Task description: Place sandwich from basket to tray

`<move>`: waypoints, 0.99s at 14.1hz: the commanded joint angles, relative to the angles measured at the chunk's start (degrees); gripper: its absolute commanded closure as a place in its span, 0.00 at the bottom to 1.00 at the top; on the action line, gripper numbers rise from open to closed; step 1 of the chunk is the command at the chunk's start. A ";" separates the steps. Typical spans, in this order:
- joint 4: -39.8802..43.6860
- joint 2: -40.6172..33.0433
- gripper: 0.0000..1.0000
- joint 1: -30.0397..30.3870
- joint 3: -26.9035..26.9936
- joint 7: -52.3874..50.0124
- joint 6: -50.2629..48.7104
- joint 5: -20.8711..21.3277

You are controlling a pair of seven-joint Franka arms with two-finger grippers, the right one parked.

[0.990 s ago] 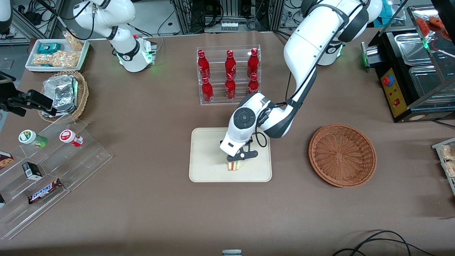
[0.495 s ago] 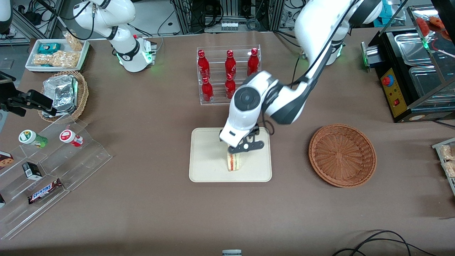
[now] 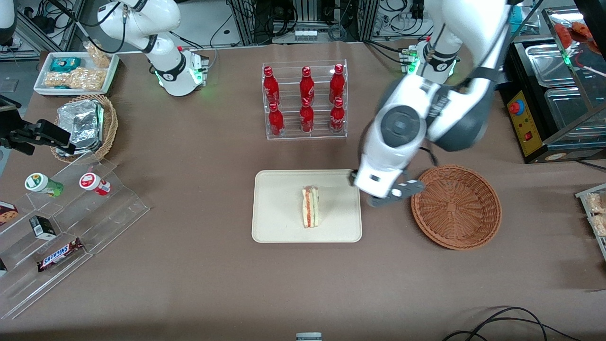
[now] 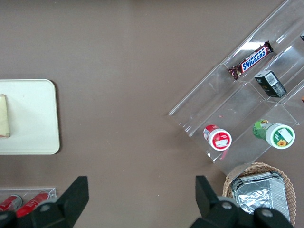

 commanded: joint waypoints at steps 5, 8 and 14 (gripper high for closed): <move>-15.99 -13.78 0.00 14.15 -0.41 15.76 -0.11 0.04; -20.83 -20.46 0.00 17.76 -0.41 25.34 -2.55 -0.66; -20.32 -25.23 0.00 22.70 0.55 50.38 -4.86 -1.89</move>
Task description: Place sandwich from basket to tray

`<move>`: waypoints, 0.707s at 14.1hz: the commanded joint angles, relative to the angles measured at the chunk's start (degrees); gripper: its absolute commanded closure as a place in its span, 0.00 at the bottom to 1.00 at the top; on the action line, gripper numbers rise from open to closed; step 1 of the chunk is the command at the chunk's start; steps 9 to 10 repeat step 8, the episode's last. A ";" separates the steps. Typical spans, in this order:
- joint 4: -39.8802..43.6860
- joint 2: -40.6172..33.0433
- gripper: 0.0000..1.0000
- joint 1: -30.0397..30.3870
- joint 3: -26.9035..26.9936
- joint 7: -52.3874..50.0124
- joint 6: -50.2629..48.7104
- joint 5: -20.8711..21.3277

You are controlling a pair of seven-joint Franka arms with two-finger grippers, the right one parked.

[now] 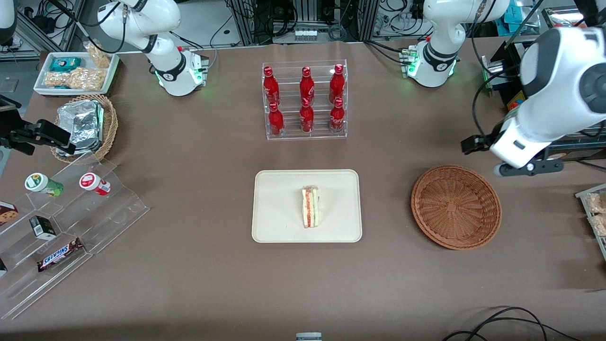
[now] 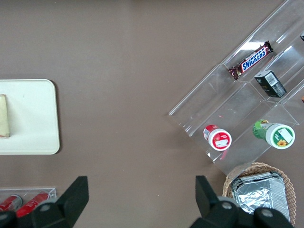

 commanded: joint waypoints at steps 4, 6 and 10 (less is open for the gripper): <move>2.87 -2.03 0.00 -2.54 5.09 10.45 1.45 -0.48; 3.58 -1.94 0.00 -2.64 5.37 10.45 2.07 -0.31; 4.37 -1.77 0.00 -2.64 5.46 9.84 2.07 -0.39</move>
